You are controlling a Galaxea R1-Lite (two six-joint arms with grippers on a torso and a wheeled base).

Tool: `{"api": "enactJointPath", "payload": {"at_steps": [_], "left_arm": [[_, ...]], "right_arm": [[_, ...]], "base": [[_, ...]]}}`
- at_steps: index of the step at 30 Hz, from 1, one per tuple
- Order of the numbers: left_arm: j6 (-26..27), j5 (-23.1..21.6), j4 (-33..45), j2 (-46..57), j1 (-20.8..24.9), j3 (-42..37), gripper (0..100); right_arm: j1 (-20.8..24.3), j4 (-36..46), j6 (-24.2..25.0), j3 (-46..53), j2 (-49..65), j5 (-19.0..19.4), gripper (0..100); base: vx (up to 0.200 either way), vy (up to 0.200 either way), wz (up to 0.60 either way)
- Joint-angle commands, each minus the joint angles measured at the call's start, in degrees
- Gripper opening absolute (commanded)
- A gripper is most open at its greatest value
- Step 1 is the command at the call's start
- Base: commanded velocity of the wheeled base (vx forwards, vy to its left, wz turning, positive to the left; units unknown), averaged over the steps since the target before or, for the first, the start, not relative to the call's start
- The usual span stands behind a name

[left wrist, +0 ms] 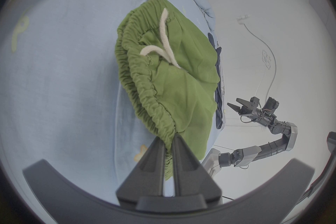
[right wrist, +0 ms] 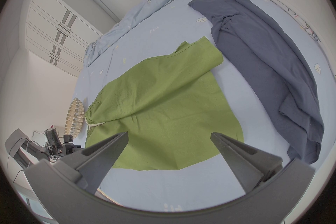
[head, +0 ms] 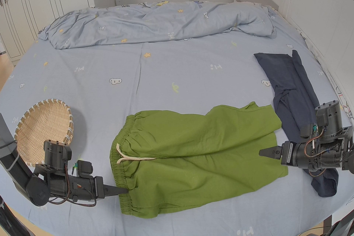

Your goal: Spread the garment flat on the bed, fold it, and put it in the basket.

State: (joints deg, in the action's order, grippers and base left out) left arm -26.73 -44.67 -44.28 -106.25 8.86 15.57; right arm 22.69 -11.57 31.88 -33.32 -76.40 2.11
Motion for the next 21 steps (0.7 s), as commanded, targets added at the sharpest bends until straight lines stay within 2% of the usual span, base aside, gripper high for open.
{"api": "enactJointPath", "payload": {"at_steps": [1,2,3,5,7,8,9,10,11,16,18,20,21], "left_arm": [[0.45,0.02,0.07,2.37,-3.68,-1.24,0],[0.54,0.02,0.59,3.95,-5.87,-1.42,0],[0.54,0.02,0.59,3.95,-5.87,-1.42,0],[1.33,0.11,3.06,6.06,-10.18,-1.33,0],[3.71,0.11,4.9,6.67,-12.29,-1.24,0],[3.97,0.11,5.08,6.67,-12.38,-1.24,0],[6.78,0.11,7.19,6.67,-13.78,-1.15,0],[6.96,0.11,7.27,6.67,-13.87,-1.15,0],[8.8,0.11,9.03,6.67,-14.66,-0.98,0],[11.0,0.11,10.0,6.59,-16.6,-0.8,0],[11.44,0.11,10.0,6.5,-16.86,-0.8,0],[12.41,0.11,10.0,6.15,-17.12,-0.8,0],[12.41,0.11,10.0,6.15,-17.12,-0.8,0]], "right_arm": [[-0.71,0.14,-0.15,0.09,0.02,0.09,100],[-2.03,0.58,-0.41,0.01,0.02,0.79,100],[-2.03,0.58,-0.41,0.01,0.02,0.79,100],[-5.99,2.43,-3.84,0.09,-0.24,2.2,100],[-9.5,4.19,-6.74,0.01,-0.59,5.45,100],[-9.85,4.36,-6.92,0.01,-0.59,5.8,100],[-13.55,5.77,-8.5,-0.17,-0.59,11.07,100],[-13.9,5.86,-8.59,-0.17,-0.59,11.51,100],[-17.06,6.91,-9.64,-0.26,-0.77,15.47,100],[-23.3,7.44,-15.88,0.62,-5.25,18.02,100],[-24.18,7.44,-16.41,1.15,-5.6,19.69,100],[-25.67,7.88,-18.08,1.85,-6.75,23.29,100],[-25.76,7.97,-18.26,1.85,-6.83,23.38,100]], "base": [[0.0,0.0,0.0],[0.0,0.0,0.0],[0.0,0.0,0.0],[0.0,0.0,0.0],[0.0,0.0,0.0],[0.0,0.0,0.0],[0.0,0.0,0.0],[0.0,0.0,0.0],[0.0,0.0,0.0],[0.0,0.0,0.0],[0.0,0.0,0.0],[0.0,0.0,0.0],[0.0,0.0,0.0]]}}
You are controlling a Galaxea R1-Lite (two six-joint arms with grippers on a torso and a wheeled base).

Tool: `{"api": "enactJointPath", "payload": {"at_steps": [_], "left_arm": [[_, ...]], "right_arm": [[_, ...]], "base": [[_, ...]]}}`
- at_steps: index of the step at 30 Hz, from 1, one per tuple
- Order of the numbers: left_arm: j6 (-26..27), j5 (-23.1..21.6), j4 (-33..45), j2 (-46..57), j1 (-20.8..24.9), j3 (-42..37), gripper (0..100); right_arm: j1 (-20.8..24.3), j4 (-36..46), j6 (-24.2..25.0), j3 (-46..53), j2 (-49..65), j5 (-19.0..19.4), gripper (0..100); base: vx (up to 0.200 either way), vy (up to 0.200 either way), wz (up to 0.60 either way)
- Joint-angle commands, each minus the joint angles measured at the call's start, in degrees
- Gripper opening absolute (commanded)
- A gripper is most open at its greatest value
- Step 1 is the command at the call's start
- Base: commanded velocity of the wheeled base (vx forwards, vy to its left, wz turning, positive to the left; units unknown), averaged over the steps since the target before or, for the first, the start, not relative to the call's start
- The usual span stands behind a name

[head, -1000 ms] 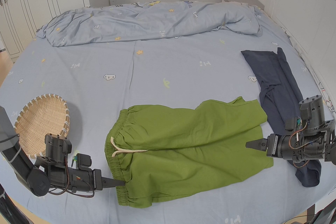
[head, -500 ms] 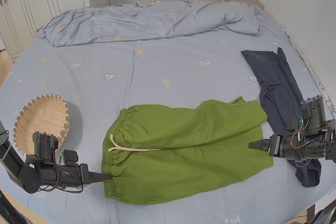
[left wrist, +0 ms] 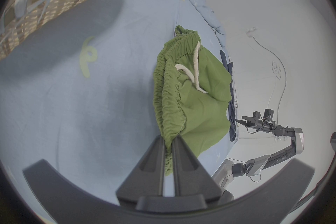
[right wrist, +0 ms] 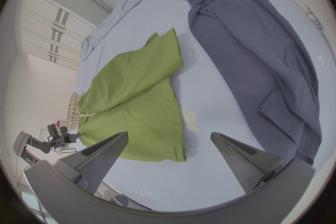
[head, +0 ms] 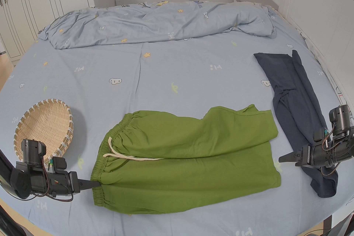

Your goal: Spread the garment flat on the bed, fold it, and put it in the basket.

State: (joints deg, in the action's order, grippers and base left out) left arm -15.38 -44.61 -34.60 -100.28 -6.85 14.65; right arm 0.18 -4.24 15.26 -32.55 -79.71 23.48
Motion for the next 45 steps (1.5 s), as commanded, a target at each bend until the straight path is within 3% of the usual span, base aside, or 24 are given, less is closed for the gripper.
{"api": "enactJointPath", "payload": {"at_steps": [1,4,7,12,18,32,45], "left_arm": [[1.32,0.04,0.32,-0.09,-1.32,0.2,0],[1.32,0.04,0.32,-0.35,-1.32,0.73,0],[1.41,0.13,0.32,-1.15,-1.41,0.99,0],[1.41,0.13,0.32,-1.94,-1.76,1.43,0],[1.59,0.22,0.32,-2.73,-2.2,1.78,0],[5.1,0.04,0.32,-4.84,-2.64,1.87,0],[5.1,0.13,0.32,-4.93,-2.64,2.22,0]], "right_arm": [[-3.7,1.52,-3.84,1.61,-5.28,2.54,100],[-3.61,1.78,-5.77,2.4,-7.65,3.77,100],[-3.7,1.61,-7.79,3.28,-9.49,11.33,100],[-3.61,1.34,-9.37,2.93,-12.31,16.07,100],[-3.61,1.17,-11.04,2.58,-14.77,16.42,100],[-3.52,-1.21,-11.83,2.49,-15.82,24.25,100],[-2.82,-4.46,-11.75,2.31,-19.69,24.68,100]], "base": [[0.0,0.0,0.0],[0.0,0.0,0.0],[0.0,0.0,0.0],[0.0,0.0,0.0],[0.0,0.0,0.0],[0.0,0.0,0.0],[0.0,0.0,0.0]]}}
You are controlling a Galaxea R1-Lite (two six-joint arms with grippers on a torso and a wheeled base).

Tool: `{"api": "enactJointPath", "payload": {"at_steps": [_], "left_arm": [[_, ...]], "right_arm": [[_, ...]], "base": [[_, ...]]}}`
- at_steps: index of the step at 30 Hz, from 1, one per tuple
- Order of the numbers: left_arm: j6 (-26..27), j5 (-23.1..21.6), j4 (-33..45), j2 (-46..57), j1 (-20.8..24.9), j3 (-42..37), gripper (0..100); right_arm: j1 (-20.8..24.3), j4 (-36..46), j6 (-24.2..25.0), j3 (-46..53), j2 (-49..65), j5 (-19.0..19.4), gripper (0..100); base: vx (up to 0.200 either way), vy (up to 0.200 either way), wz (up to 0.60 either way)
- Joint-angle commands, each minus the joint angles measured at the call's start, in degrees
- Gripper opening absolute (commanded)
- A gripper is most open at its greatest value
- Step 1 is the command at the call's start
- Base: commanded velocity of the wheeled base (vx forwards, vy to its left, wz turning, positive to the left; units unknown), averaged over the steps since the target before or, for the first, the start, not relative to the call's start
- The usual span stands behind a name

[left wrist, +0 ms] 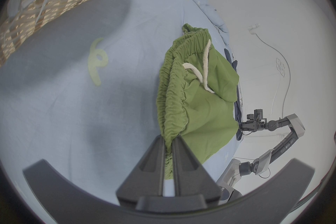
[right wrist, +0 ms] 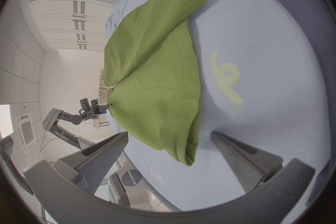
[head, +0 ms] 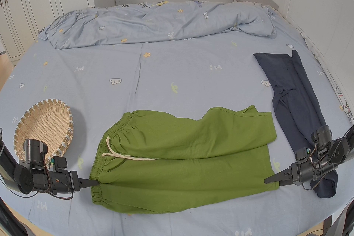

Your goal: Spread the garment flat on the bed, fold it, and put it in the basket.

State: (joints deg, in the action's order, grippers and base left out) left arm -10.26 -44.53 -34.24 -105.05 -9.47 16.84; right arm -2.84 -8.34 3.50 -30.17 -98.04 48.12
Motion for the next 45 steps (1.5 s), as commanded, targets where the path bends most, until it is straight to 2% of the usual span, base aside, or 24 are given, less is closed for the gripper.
{"api": "enactJointPath", "payload": {"at_steps": [1,5,6,24,29,30,31,32,35,39,43,45], "left_arm": [[-0.02,0.06,-0.03,-0.16,-0.11,0.04,0],[-0.02,0.06,-0.03,-0.51,-0.28,0.04,0],[-0.02,0.06,-0.03,-0.51,-0.37,0.04,0],[-0.02,-0.03,1.28,-0.16,-1.25,0.3,0],[1.3,-0.03,11.66,7.14,-1.07,0.48,0],[2.53,-0.03,14.82,9.16,-1.25,0.66,0],[2.53,-0.03,14.82,9.16,-1.25,0.66,0],[4.29,-0.03,18.95,11.18,-1.6,0.83,0],[7.28,-0.03,23.78,12.67,-2.66,0.83,0],[10.44,0.24,28.44,12.94,-3.45,0.83,0],[10.7,0.59,29.32,12.94,-3.54,0.48,0],[10.7,0.59,29.32,12.94,-3.54,0.48,0]], "right_arm": [[0.2,-0.36,0.02,-0.06,-1.37,0.14,100],[0.2,-1.15,0.37,-0.15,-1.81,2.68,100],[0.29,-1.15,0.37,-0.24,-1.98,2.86,0],[-2.17,-0.71,-0.25,1.7,-0.14,2.95,0],[-2.17,4.03,0.37,2.75,8.04,1.89,0],[-2.35,7.2,0.46,2.31,10.15,-0.13,0],[-2.35,7.2,0.46,2.31,10.15,-0.13,0],[-2.26,10.18,0.46,2.05,12.43,-5.75,0],[-1.55,10.8,0.19,3.8,14.98,-12.26,0],[-0.94,10.71,-0.77,7.94,18.41,-13.14,0],[2.23,10.62,-0.95,11.89,19.64,-13.4,0],[2.23,10.62,-0.95,11.89,19.64,-13.4,0]], "base": [[0.0,0.0,0.0],[0.0,0.0,0.0],[0.0,0.0,0.0],[0.0,0.0,0.0],[0.0,0.0,0.0],[0.0,0.0,0.0],[0.0,0.0,0.0],[0.0,0.0,0.0],[0.0,0.0,0.0],[0.0,0.0,0.0],[0.0,0.0,0.0],[0.0,0.0,0.0]]}}
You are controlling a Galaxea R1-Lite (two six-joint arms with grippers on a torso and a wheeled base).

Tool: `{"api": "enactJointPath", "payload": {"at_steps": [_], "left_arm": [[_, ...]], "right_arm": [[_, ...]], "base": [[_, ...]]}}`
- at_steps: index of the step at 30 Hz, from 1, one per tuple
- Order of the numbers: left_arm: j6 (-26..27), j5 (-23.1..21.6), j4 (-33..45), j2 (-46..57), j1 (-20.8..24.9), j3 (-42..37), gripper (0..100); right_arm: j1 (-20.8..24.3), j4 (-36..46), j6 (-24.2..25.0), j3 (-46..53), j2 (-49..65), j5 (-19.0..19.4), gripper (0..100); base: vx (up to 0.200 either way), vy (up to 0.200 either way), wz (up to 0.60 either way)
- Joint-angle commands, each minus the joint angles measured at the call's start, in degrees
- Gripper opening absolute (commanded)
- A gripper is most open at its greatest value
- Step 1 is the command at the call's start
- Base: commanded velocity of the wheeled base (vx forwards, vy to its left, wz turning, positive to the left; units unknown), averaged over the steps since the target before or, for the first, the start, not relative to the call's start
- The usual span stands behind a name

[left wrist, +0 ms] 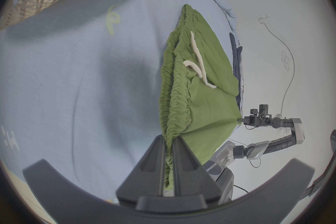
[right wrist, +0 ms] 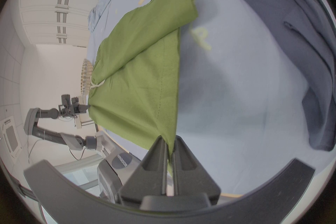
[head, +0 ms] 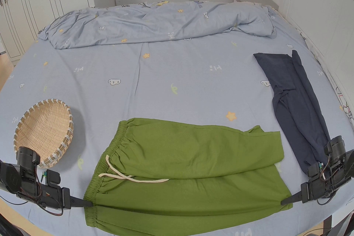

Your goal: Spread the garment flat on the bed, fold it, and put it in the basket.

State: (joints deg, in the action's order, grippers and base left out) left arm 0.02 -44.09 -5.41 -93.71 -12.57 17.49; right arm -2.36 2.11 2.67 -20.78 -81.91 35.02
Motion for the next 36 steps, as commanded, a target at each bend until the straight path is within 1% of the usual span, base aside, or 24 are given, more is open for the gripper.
{"api": "enactJointPath", "payload": {"at_steps": [1,6,8,9,11,12,18,23,24,26,27,34,36], "left_arm": [[0.42,0.24,0.49,1.6,-0.44,-0.53,0],[0.94,0.94,0.49,0.72,-0.88,-0.79,0],[1.03,1.2,0.49,0.55,-1.32,-0.79,0],[1.56,1.29,0.4,0.02,-1.76,-0.79,0],[1.56,1.29,0.4,-0.07,-1.76,-0.79,0],[2.17,1.64,0.49,-0.77,-2.2,-0.79,0],[2.35,1.73,0.23,-2.53,-2.37,-0.79,0],[2.35,1.82,0.23,-2.71,-2.02,-0.88,0],[2.35,1.82,0.23,-2.71,-2.02,-0.88,100],[2.35,1.82,0.23,-2.97,-1.93,-0.88,100],[2.35,1.82,0.23,-3.06,-1.93,-0.88,100],[2.35,1.91,0.23,-3.23,-1.58,-0.88,100],[2.35,2.26,0.05,-2.97,-1.93,-0.62,100]], "right_arm": [[3.77,-0.09,0.05,3.82,3.25,-0.22,0],[7.02,-0.44,0.58,4.88,1.75,-0.13,0],[7.81,-1.32,0.67,5.4,1.31,-0.13,0],[8.34,-3.52,0.76,6.37,-0.18,-0.13,0],[8.34,-3.69,0.76,6.46,-0.27,-0.13,0],[8.25,-5.8,0.76,7.51,-2.55,-0.13,0],[7.73,-11.6,0.76,10.41,-5.63,-0.13,0],[7.81,-12.39,0.85,10.68,-6.86,-0.13,0],[7.9,-12.39,0.85,10.68,-6.95,-0.13,0],[8.25,-12.39,0.85,10.68,-6.95,-0.13,0],[8.34,-12.39,0.85,10.68,-6.95,-0.13,100],[8.25,-12.83,0.85,11.03,-6.6,-0.13,100],[7.64,-12.83,0.85,11.03,-6.25,-0.13,100]], "base": [[0.0,0.0,0.0],[0.0,0.0,0.0],[0.0,0.0,0.0],[0.0,0.0,0.0],[0.0,0.0,0.0],[0.0,0.0,0.0],[0.0,0.0,0.0],[0.0,0.0,0.0],[0.0,0.0,0.0],[0.0,0.0,0.0],[0.0,0.0,0.0],[0.0,0.0,0.0],[0.0,0.0,0.0]]}}
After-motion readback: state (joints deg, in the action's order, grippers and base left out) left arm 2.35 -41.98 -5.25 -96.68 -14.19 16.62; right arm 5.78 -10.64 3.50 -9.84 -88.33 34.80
